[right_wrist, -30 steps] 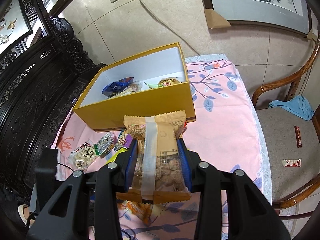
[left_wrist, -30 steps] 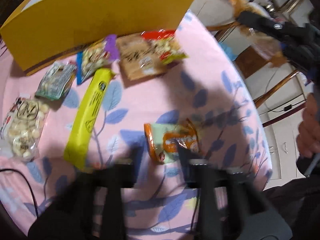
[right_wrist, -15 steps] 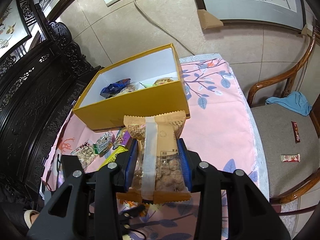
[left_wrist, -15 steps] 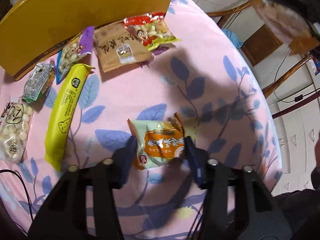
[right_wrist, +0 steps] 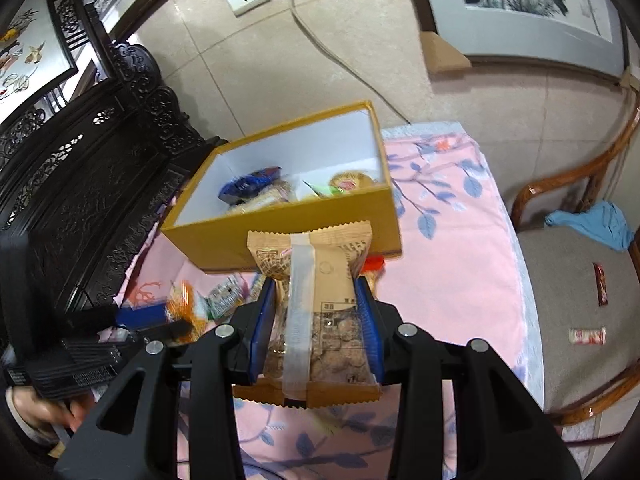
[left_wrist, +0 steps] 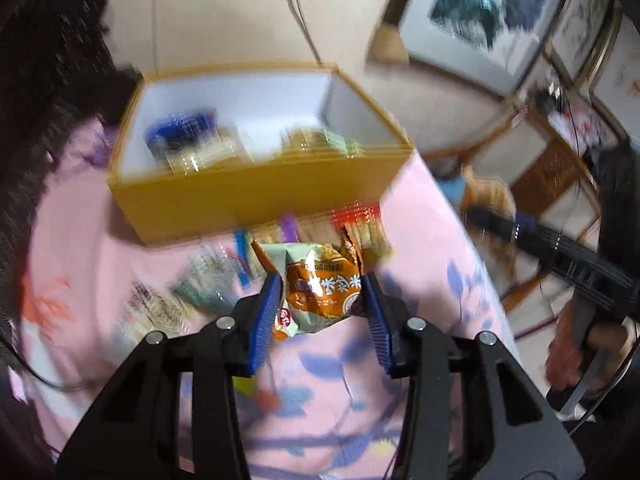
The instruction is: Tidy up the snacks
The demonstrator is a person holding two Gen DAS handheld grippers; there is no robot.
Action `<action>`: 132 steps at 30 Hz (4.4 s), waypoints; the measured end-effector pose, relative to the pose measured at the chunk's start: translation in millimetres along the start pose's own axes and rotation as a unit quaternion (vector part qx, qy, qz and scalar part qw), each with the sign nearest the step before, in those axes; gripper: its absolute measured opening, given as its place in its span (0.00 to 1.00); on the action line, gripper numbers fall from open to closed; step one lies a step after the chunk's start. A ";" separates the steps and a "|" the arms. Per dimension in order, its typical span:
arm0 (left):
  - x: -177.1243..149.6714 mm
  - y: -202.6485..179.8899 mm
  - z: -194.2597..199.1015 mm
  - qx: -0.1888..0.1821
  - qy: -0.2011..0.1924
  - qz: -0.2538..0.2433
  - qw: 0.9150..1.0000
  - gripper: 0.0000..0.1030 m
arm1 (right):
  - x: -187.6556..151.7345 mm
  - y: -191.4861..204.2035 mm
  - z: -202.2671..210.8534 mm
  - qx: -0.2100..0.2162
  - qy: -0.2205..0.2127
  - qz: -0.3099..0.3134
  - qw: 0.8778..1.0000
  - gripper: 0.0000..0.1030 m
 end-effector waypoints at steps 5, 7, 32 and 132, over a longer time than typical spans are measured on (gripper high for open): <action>63.7 21.1 23.4 0.018 -0.066 0.001 0.998 0.42 | 49.6 21.5 -7.0 0.016 -0.041 0.028 0.999 0.39; 91.2 29.5 22.8 0.028 -0.084 0.003 0.996 0.42 | 68.4 27.6 -11.4 0.020 -0.058 0.036 0.998 0.39; 76.2 102.0 24.2 0.074 -0.109 0.132 0.982 0.91 | 76.1 3.4 -29.2 -0.039 -0.070 0.039 0.996 0.80; -70.9 36.2 -86.4 0.039 0.099 -0.017 0.994 0.21 | -105.3 -16.7 -70.5 -0.096 0.140 0.041 0.985 0.42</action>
Point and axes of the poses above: each gripper's, at about its wrist camera, not at the fingertips, and z roughly against the way its jaws point, y to its left, x to its top, the point moved 3 cm from there along -z, roughly the way its jaws point, and after that the axes turned 3 degrees about -x, right-handed, at the moved point
